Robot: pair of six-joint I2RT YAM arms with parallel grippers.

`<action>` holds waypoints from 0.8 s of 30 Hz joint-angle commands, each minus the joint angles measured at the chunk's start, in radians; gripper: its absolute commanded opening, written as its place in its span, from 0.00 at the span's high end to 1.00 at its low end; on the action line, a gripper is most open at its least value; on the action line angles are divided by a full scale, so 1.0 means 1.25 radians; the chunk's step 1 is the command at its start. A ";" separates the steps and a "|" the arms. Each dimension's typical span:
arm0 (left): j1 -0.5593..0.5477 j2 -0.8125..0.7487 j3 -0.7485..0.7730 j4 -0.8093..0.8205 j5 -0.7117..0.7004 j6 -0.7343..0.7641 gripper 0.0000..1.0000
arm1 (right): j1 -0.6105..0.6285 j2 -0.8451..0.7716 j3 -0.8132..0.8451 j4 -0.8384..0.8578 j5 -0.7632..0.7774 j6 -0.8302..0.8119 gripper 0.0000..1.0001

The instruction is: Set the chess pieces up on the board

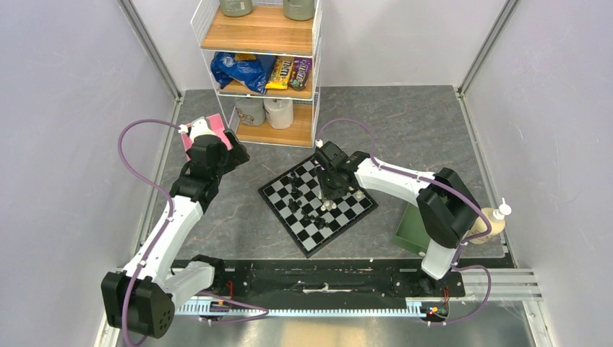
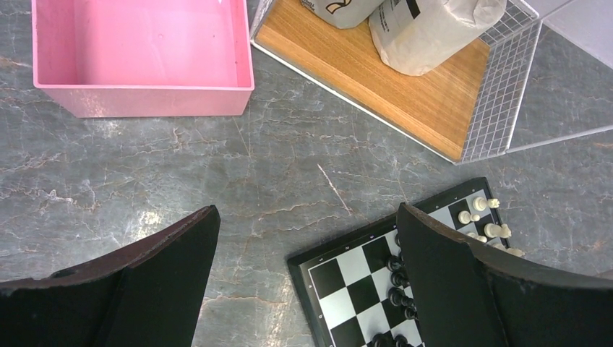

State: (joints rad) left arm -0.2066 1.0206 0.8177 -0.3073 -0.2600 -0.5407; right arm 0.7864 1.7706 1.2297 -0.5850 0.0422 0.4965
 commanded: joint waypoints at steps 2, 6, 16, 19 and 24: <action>0.007 -0.017 0.000 0.015 -0.009 0.012 0.01 | 0.002 0.009 0.037 -0.012 0.013 -0.006 0.63; 0.007 -0.015 0.000 0.019 -0.006 0.010 0.01 | 0.001 0.013 0.037 -0.014 0.014 -0.011 0.67; 0.008 -0.009 0.007 0.022 0.001 0.010 0.01 | 0.002 -0.009 0.039 -0.018 0.007 -0.011 0.80; 0.008 -0.009 0.013 0.018 0.000 0.013 0.01 | 0.001 -0.047 0.029 -0.019 0.036 -0.010 0.82; 0.008 -0.011 0.018 0.014 -0.002 0.015 0.01 | -0.007 -0.168 -0.027 -0.026 0.111 0.006 0.82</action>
State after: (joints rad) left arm -0.2024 1.0199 0.8177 -0.3073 -0.2592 -0.5407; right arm 0.7860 1.7237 1.2293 -0.6113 0.0891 0.4896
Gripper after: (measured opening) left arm 0.993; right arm 0.200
